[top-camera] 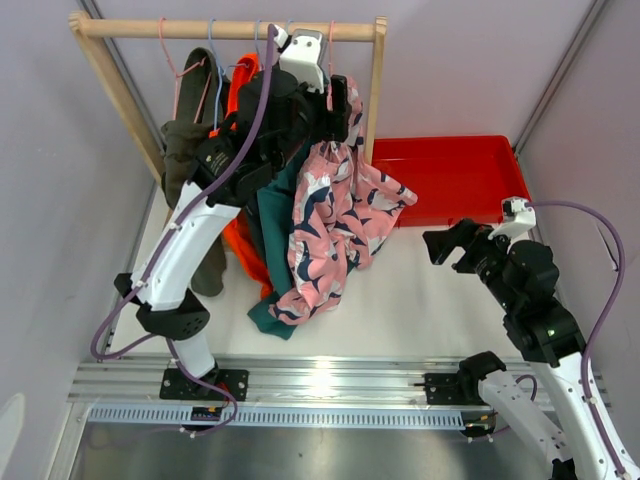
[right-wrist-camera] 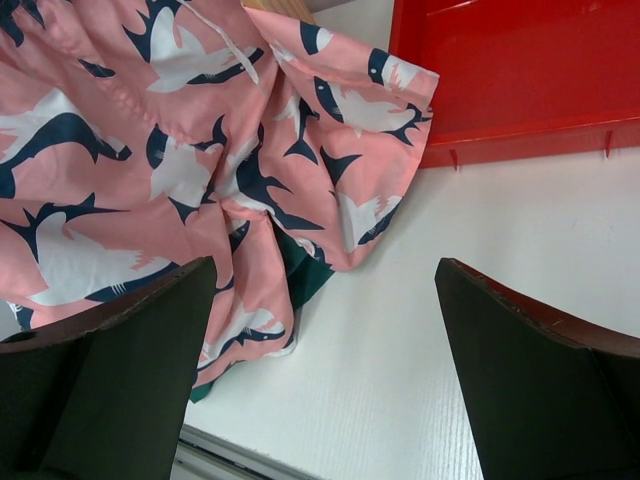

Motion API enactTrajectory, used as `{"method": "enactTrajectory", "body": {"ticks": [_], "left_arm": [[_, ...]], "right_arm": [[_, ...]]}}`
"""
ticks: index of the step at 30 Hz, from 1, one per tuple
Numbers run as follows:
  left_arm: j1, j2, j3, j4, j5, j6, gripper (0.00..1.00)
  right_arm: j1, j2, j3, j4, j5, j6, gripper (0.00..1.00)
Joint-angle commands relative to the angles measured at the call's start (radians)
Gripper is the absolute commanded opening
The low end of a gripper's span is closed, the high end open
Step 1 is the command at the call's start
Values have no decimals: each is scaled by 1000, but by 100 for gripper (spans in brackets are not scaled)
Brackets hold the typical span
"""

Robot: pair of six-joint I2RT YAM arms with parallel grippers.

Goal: Remove the shorts from the hanger

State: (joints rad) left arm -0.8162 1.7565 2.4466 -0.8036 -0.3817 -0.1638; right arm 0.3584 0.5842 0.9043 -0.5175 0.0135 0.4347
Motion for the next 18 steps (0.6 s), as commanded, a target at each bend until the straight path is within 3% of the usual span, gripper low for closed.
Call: {"method": "enactTrajectory", "body": {"ticks": [1, 8, 10, 11, 12, 16, 17, 18], "left_arm": [[-5, 18, -8, 7, -97, 49, 76], [2, 58, -40, 9, -128, 60, 75], [15, 67, -46, 11, -105, 37, 70], [22, 69, -55, 12, -83, 30, 64], [32, 69, -57, 17, -80, 24, 52], [48, 66, -77, 32, -80, 10, 28], [49, 64, -81, 35, -83, 13, 10], [51, 63, -80, 37, -89, 15, 0]], "right_arm": [[4, -4, 47, -1, -1, -19, 100], [4, -9, 59, -13, 2, -22, 99], [4, -12, 56, -13, 3, -22, 99], [4, -12, 54, -13, 5, -22, 99], [4, -14, 51, -13, 5, -24, 99], [4, -17, 48, -22, 9, -28, 99], [5, -18, 47, -21, 9, -28, 99], [4, -20, 44, -22, 9, -30, 99]]}}
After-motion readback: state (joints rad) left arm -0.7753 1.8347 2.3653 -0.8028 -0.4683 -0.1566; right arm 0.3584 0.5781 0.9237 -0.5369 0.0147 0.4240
